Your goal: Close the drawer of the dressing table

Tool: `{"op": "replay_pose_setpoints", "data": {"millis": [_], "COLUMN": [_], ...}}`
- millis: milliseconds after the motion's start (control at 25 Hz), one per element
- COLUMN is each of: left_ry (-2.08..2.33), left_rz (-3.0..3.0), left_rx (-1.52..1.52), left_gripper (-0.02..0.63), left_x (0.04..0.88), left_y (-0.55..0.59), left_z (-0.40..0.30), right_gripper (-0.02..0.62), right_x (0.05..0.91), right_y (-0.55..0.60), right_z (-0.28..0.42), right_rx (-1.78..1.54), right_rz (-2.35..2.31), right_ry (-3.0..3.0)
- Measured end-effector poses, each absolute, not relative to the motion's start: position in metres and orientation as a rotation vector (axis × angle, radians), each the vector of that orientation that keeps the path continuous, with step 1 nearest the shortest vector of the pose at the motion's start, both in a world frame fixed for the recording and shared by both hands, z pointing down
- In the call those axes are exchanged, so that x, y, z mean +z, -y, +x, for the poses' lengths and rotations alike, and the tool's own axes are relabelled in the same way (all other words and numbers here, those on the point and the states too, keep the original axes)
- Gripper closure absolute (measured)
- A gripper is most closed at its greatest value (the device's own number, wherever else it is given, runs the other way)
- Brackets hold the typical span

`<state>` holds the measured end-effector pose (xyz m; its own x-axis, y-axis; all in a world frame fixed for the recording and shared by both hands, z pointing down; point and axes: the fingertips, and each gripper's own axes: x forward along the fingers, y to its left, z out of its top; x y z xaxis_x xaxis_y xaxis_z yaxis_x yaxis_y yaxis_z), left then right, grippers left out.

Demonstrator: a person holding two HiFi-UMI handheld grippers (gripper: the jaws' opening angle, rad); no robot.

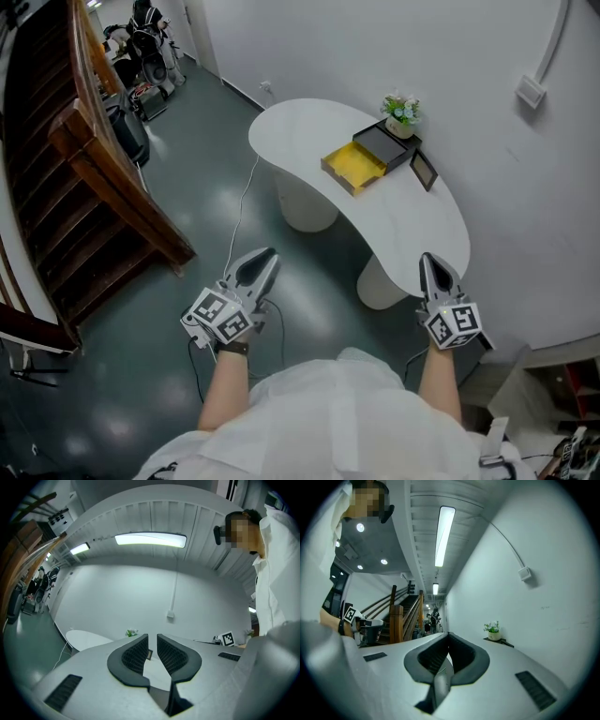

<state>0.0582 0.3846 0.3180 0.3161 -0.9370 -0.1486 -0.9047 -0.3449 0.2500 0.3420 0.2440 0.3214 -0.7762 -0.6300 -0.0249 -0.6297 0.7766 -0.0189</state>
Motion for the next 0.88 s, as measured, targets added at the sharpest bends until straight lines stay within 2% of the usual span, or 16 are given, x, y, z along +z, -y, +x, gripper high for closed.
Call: {"op": "replay_pose_setpoints", "data": {"millis": [480, 880], "left_ry": [1.745, 1.731], "left_rz": [2.422, 2.421], "left_rx": [-0.371, -0.313], "left_gripper": [0.548, 0.548], "left_x": [0.326, 0.324], "left_y": [-0.343, -0.240], "left_z": [0.031, -0.020], "right_gripper": [0.587, 0.586], "right_x": [0.335, 0.340], "right_y": [-0.188, -0.100], "right_z": [0.319, 0.270], "right_rx": [-0.098, -0.085], "right_rz": [-1.093, -1.089], "right_ry": [-2.933, -2.971]}}
